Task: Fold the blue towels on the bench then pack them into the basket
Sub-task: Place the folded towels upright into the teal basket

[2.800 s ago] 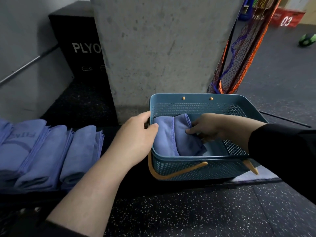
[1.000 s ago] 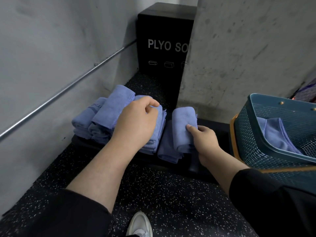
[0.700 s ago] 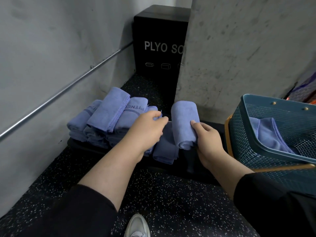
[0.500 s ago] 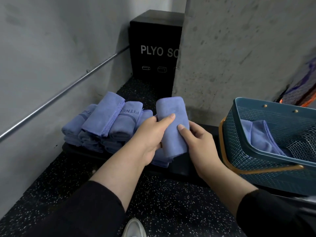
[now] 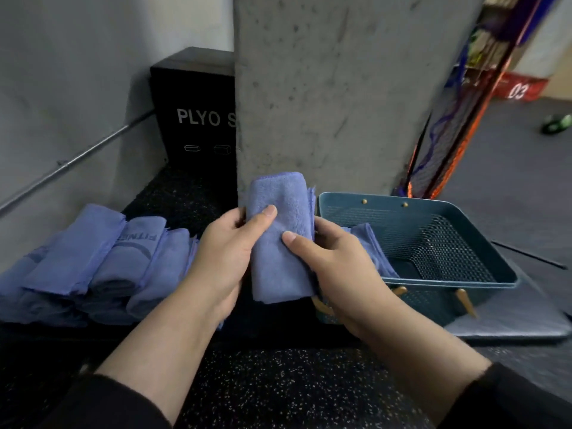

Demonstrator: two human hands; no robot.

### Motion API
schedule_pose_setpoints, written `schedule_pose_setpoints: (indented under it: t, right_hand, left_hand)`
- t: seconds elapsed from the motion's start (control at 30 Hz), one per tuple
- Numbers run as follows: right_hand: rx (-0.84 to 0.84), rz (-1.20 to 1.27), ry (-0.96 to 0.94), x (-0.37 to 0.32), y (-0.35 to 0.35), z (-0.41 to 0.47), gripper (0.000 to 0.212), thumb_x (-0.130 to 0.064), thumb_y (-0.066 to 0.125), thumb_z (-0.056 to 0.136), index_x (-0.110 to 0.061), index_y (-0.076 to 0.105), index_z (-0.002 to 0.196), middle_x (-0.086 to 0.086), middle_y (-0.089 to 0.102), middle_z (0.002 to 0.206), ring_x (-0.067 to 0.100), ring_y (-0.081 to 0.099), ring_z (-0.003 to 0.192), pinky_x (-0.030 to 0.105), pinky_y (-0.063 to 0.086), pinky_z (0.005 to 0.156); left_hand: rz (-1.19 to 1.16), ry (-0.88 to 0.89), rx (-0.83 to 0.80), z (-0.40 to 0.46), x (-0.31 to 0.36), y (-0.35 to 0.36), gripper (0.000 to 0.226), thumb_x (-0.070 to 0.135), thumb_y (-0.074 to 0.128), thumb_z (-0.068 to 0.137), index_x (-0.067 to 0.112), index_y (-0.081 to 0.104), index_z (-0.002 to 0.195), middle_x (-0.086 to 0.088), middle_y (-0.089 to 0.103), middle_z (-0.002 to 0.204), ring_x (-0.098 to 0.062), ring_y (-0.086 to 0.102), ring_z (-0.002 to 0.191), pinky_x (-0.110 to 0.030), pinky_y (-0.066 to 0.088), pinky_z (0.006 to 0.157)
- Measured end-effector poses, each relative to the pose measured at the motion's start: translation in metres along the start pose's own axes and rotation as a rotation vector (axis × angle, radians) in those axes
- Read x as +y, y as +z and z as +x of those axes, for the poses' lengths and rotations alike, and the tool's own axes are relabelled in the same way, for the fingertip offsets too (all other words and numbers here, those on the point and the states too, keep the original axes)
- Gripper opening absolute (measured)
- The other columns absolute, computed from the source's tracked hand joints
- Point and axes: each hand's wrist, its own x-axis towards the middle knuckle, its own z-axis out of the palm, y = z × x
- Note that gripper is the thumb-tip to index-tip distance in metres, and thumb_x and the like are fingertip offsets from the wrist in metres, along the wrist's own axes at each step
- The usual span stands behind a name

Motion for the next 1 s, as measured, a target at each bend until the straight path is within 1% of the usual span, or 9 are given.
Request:
schedule_pose_setpoints:
  t: [0.13, 0.2, 0.33, 0.4, 0.57, 0.63, 0.83, 0.93, 1.0]
  right_hand:
    - [0.054, -0.019, -0.010, -0.021, -0.051, -0.004, 0.022, -0.012, 0.066, 0.095, -0.008, 0.069, 0.116, 0.010, 0.076, 0.109, 0.029, 0.070, 0.108, 0.045, 0.055, 0.096]
    - [0.127, -0.059, -0.039, -0.034, -0.084, 0.000, 0.020, -0.012, 0.067, 0.094, -0.006, 0.070, 0.112, 0.014, 0.075, 0.108, 0.030, 0.070, 0.107, 0.047, 0.052, 0.096]
    - [0.256, -0.216, 0.067, -0.049, -0.167, 0.028, 0.031, -0.014, 0.077, 0.085, 0.000, 0.066, 0.111, 0.027, 0.070, 0.110, 0.034, 0.068, 0.096, 0.055, 0.052, 0.089]
    - [0.261, -0.359, 0.201, -0.044, -0.202, 0.043, 0.034, -0.014, 0.079, 0.082, 0.003, 0.064, 0.108, 0.033, 0.067, 0.108, 0.031, 0.064, 0.086, 0.047, 0.052, 0.078]
    - [0.168, -1.095, 0.488, 0.003, -0.240, 0.074, 0.023, -0.024, 0.076, 0.082, -0.007, 0.066, 0.093, 0.013, 0.064, 0.085, 0.024, 0.057, 0.071, 0.035, 0.051, 0.064]
    - [0.128, -1.050, 0.598, 0.024, -0.242, 0.083, 0.021, -0.018, 0.071, 0.086, -0.003, 0.065, 0.100, 0.013, 0.063, 0.086, 0.023, 0.059, 0.070, 0.033, 0.053, 0.064]
    - [0.074, -0.571, 0.806, 0.060, -0.247, 0.109, 0.032, -0.002, 0.061, 0.096, 0.011, 0.052, 0.124, 0.022, 0.063, 0.098, 0.036, 0.064, 0.094, 0.057, 0.054, 0.091]
    - [-0.052, -0.734, 0.915, 0.072, -0.248, 0.116, 0.029, -0.014, 0.060, 0.099, 0.008, 0.056, 0.118, 0.025, 0.066, 0.101, 0.039, 0.068, 0.092, 0.057, 0.056, 0.085]
    - [-0.104, -0.880, 0.916, 0.078, -0.247, 0.119, 0.025, -0.019, 0.058, 0.101, 0.005, 0.058, 0.106, 0.024, 0.062, 0.091, 0.033, 0.065, 0.070, 0.053, 0.057, 0.076]
  left_hand:
    - [0.150, 0.122, 0.017, 0.002, -0.008, 0.037, 0.033, 0.042, 0.067, 0.094, 0.009, 0.071, 0.092, -0.015, 0.075, 0.093, -0.021, 0.069, 0.082, -0.046, 0.055, 0.078]
    - [0.219, 0.161, 0.033, 0.006, -0.014, 0.051, 0.022, 0.037, 0.062, 0.099, 0.018, 0.072, 0.092, -0.001, 0.076, 0.087, -0.019, 0.070, 0.080, -0.040, 0.055, 0.072]
    - [0.652, 0.346, 0.030, 0.017, -0.032, 0.067, 0.009, 0.033, 0.063, 0.096, 0.028, 0.070, 0.098, 0.013, 0.071, 0.091, -0.008, 0.067, 0.089, -0.033, 0.053, 0.084]
    - [0.883, 0.397, -0.023, 0.020, -0.040, 0.074, 0.023, 0.038, 0.061, 0.094, 0.026, 0.069, 0.111, 0.012, 0.066, 0.106, -0.012, 0.063, 0.101, -0.034, 0.050, 0.091]
    - [1.130, 0.329, -0.180, 0.026, -0.053, 0.084, 0.036, 0.038, 0.061, 0.096, 0.024, 0.064, 0.129, 0.009, 0.057, 0.132, -0.016, 0.054, 0.122, -0.031, 0.040, 0.102]
    - [1.148, 0.332, -0.171, 0.030, -0.056, 0.086, 0.036, 0.037, 0.063, 0.095, 0.024, 0.064, 0.129, 0.010, 0.057, 0.133, -0.017, 0.054, 0.123, -0.034, 0.041, 0.104]
    - [1.166, 0.315, -0.125, 0.039, -0.058, 0.088, 0.051, 0.039, 0.063, 0.095, 0.030, 0.052, 0.145, 0.012, 0.036, 0.156, -0.014, 0.039, 0.140, -0.028, 0.030, 0.111]
    - [1.184, 0.293, -0.143, 0.042, -0.060, 0.088, 0.058, 0.041, 0.061, 0.095, 0.032, 0.045, 0.150, 0.015, 0.027, 0.162, -0.011, 0.032, 0.146, -0.027, 0.025, 0.116]
    - [1.185, 0.289, -0.144, 0.043, -0.061, 0.086, 0.059, 0.042, 0.062, 0.094, 0.032, 0.045, 0.150, 0.015, 0.028, 0.162, -0.010, 0.031, 0.146, -0.028, 0.025, 0.117]
